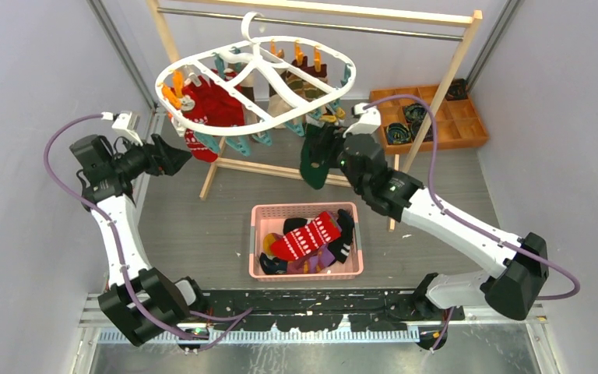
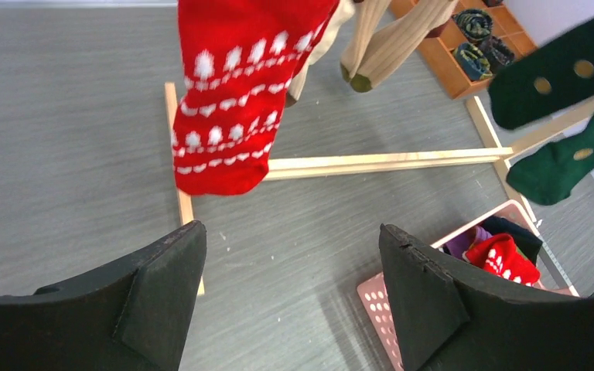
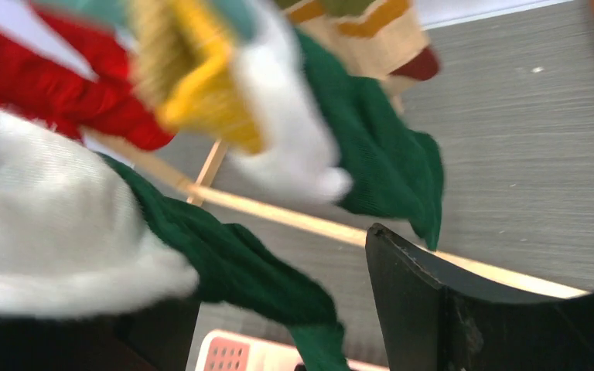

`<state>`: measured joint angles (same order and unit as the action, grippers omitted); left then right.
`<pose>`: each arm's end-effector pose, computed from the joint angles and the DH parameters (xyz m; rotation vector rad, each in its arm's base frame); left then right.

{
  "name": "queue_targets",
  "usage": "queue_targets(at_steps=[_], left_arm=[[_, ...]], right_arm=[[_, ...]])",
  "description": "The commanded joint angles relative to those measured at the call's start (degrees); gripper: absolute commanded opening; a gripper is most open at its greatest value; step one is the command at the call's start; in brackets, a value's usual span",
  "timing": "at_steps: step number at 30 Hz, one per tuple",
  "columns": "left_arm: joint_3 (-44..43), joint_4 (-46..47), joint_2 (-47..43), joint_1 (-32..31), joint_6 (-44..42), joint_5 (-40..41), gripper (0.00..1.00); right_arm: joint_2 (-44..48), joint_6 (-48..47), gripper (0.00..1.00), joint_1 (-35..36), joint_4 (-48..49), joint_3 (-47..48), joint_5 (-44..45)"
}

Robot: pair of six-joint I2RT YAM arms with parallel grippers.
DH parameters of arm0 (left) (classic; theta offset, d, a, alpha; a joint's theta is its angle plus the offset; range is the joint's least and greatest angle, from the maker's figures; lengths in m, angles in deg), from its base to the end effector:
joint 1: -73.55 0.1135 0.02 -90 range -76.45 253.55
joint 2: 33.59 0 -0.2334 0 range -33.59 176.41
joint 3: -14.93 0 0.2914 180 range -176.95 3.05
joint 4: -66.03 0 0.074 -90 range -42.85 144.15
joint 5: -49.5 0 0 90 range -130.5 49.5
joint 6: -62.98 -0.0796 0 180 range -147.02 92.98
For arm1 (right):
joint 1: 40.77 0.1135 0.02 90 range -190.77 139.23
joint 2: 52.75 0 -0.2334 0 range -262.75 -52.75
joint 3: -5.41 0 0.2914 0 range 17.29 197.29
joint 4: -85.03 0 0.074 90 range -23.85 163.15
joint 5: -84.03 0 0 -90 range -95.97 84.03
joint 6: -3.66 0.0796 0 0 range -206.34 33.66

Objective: Remove the socks clipped to the hanger
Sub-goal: Remove the sock from the hanger.

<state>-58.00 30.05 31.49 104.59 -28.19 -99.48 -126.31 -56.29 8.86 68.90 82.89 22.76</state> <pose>0.3023 0.1023 0.3107 0.1235 1.8643 -0.6673 0.2787 0.2687 0.3269 0.0589 1.7906 0.5618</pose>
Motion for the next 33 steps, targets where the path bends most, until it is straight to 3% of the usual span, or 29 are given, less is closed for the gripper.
queue_targets(at_steps=[1, 7, 17, 19, 21, 24, 25, 33], left_arm=[[-3.48, 9.68, 1.80, -3.16, 2.61, -0.70, 0.84], [-3.20, 12.39, 3.93, -6.67, -0.86, -0.19, 0.83], [-0.50, 19.42, 2.82, -6.85, 0.90, 3.78, 0.72], [0.24, 19.44, 1.58, -6.93, 2.53, 0.49, 0.64], [1.05, 19.14, 0.03, -6.89, 3.41, -2.19, 0.49], [2.76, 17.49, -4.55, -6.96, 2.68, -2.90, 0.06], [3.20, 16.40, -6.22, -6.97, 1.92, -2.86, 0.01], [1.11, -5.01, -18.51, -6.97, -10.76, -11.91, 0.00]], right_arm=[[1.56, 2.71, 0.78, -4.52, 3.70, 1.69, -2.98], [5.41, 4.65, 0.78, -5.19, 2.63, -1.61, -3.98], [12.05, 9.34, 0.77, -4.91, 0.45, -7.01, -6.39], [13.18, 9.78, 0.77, -4.44, -0.13, -7.36, -6.41], [14.31, 10.19, 0.76, -4.00, -0.92, -7.69, -6.05], [16.25, 10.73, 0.74, -2.28, -1.94, -8.39, -4.99], [16.80, 10.77, 0.74, -1.50, -2.62, -8.46, -4.05], [21.15, 10.09, 0.79, 13.99, -6.32, -10.69, 12.24]])
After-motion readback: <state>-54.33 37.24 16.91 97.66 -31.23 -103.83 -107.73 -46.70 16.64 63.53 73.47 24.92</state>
